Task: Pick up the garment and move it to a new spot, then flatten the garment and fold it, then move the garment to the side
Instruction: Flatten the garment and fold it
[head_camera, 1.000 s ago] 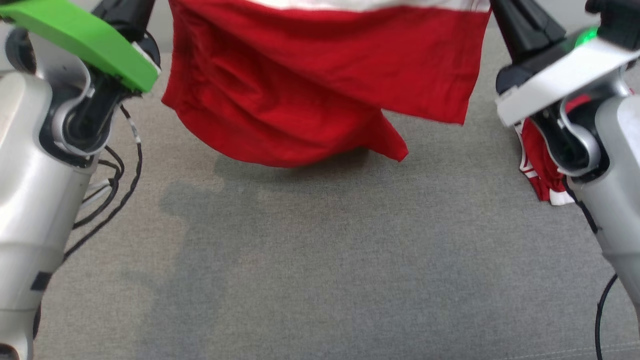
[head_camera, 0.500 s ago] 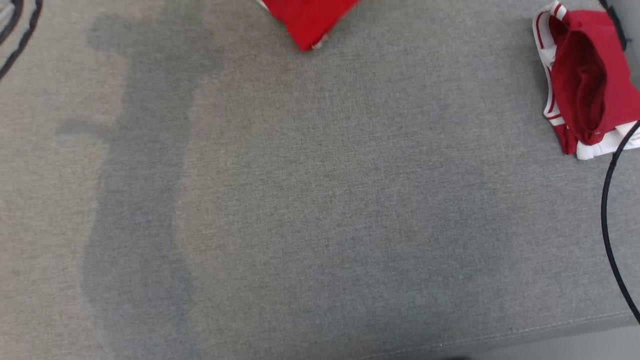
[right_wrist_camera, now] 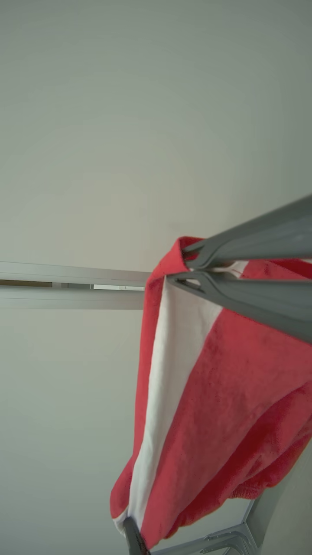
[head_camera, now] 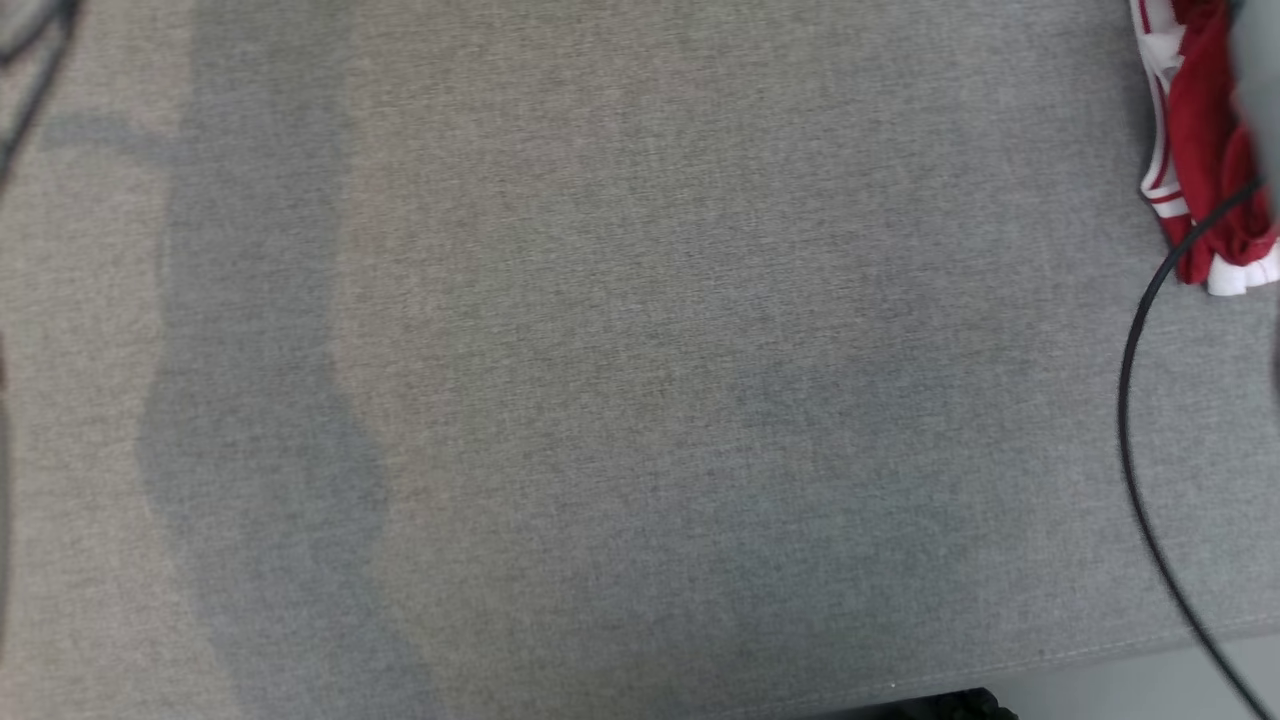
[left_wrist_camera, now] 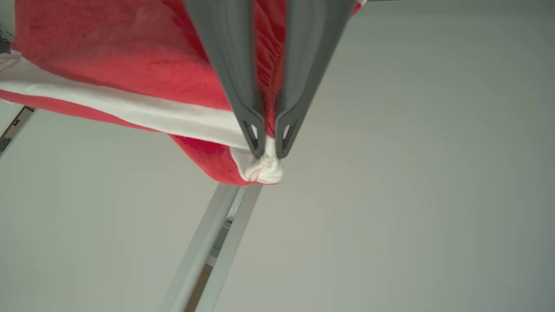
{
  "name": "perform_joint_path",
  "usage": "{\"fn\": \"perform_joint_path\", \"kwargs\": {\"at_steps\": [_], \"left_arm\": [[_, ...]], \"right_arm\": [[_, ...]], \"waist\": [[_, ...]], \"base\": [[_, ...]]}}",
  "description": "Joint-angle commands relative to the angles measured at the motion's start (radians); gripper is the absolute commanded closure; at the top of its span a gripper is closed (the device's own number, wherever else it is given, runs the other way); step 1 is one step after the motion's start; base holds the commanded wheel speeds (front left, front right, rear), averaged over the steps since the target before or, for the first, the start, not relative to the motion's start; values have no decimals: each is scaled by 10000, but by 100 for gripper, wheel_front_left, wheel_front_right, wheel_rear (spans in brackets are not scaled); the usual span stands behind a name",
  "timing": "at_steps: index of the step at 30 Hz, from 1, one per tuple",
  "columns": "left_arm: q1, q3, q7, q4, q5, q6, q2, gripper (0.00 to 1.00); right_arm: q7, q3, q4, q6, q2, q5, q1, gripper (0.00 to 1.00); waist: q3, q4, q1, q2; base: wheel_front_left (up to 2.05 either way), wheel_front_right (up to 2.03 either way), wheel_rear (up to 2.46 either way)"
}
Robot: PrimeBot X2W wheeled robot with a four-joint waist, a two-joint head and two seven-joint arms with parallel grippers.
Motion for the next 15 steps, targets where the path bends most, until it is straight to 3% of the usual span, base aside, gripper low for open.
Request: {"fn": "perform_joint_path", "kwargs": {"at_steps": [1, 10, 13, 15], "left_arm": [[453, -121, -66, -93, -131, -35, -32, 100], [3289, -1493, -230, -1023, -235, -37, 370, 100], [4066, -1390, -225, -1484, 133, -38, 708, 100], [5015, -1188, -214, -1825, 259, -38, 641, 100]], "right_arm": [[-21, 9, -56, -14, 77, -39, 561, 100], [-25, 611, -154, -14, 141, 708, 3204, 100], [-26, 1120, 42, -14, 130, 1209, 3898, 100], [-26, 1530, 169, -14, 25, 1594, 4354, 100]], "waist": [[-62, 162, -1, 0], [-974, 548, -1, 0], [-1367, 586, -1, 0], [-1719, 636, -1, 0]], "base": [[0, 0, 0], [0, 0, 0], [0, 0, 0], [0, 0, 0]]}}
